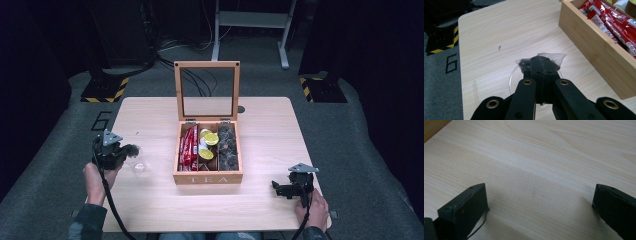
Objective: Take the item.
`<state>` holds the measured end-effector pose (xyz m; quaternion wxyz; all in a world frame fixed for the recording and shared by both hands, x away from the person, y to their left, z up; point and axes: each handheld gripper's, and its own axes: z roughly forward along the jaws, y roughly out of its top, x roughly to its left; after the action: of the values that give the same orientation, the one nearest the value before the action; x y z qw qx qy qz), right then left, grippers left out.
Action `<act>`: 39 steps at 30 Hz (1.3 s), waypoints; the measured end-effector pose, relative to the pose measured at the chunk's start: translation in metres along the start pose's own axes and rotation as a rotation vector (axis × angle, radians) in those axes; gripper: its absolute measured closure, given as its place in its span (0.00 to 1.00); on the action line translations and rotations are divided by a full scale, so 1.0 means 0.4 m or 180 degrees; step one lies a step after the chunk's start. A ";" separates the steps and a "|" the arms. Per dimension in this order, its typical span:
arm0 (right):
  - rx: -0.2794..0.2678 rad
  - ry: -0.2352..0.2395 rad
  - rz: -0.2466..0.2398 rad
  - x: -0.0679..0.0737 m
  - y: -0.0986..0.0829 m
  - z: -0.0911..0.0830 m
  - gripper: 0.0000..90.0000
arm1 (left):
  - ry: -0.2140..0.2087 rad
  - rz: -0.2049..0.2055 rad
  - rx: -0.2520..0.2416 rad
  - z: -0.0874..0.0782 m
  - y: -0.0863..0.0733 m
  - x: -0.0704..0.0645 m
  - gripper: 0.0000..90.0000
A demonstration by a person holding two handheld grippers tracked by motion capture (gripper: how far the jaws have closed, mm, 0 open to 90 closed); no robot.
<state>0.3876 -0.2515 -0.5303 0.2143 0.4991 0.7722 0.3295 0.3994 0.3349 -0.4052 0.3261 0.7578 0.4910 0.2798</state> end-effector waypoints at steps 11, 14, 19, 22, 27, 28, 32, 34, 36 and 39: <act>-0.0002 -0.0002 0.0001 0.000 0.000 0.000 0.00 | -0.0003 -0.0009 0.0128 0.027 -0.020 0.001 1.00; -0.0004 0.0000 0.0001 0.000 0.000 0.000 0.00 | -0.0019 -0.0015 0.0160 0.032 -0.024 0.002 1.00; 0.0001 -0.0001 0.0000 0.000 0.000 0.000 0.00 | -0.0035 -0.0022 0.0209 0.041 -0.032 0.004 1.00; 0.0000 0.0000 0.0000 0.000 0.000 0.000 0.00 | -0.0047 -0.0040 0.0239 0.049 -0.037 0.005 1.00; -0.0005 0.0000 0.0001 0.000 0.000 0.000 0.00 | -0.0060 -0.0047 0.0264 0.052 -0.038 0.005 0.99; 0.0001 -0.0001 0.0000 0.000 0.000 0.000 0.00 | -0.0062 -0.0047 0.0260 0.052 -0.038 0.005 0.99; -0.0003 0.0000 0.0001 0.000 0.000 0.000 0.00 | -0.0056 -0.0058 0.0262 0.049 -0.035 0.002 0.86; 0.0002 -0.0001 0.0000 0.000 0.000 0.000 0.00 | -0.0073 -0.0104 0.0213 0.042 -0.032 0.002 0.71; -0.0002 -0.0001 0.0000 0.000 0.000 0.000 0.00 | -0.0073 -0.0132 0.0184 0.034 -0.027 0.001 0.56; -0.0005 0.0000 0.0001 0.000 0.000 0.000 0.00 | -0.0049 -0.0136 0.0106 0.018 -0.018 -0.005 0.37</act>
<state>0.3877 -0.2515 -0.5304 0.2147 0.4991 0.7719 0.3301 0.3998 0.3339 -0.4155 0.3231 0.7546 0.5092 0.2587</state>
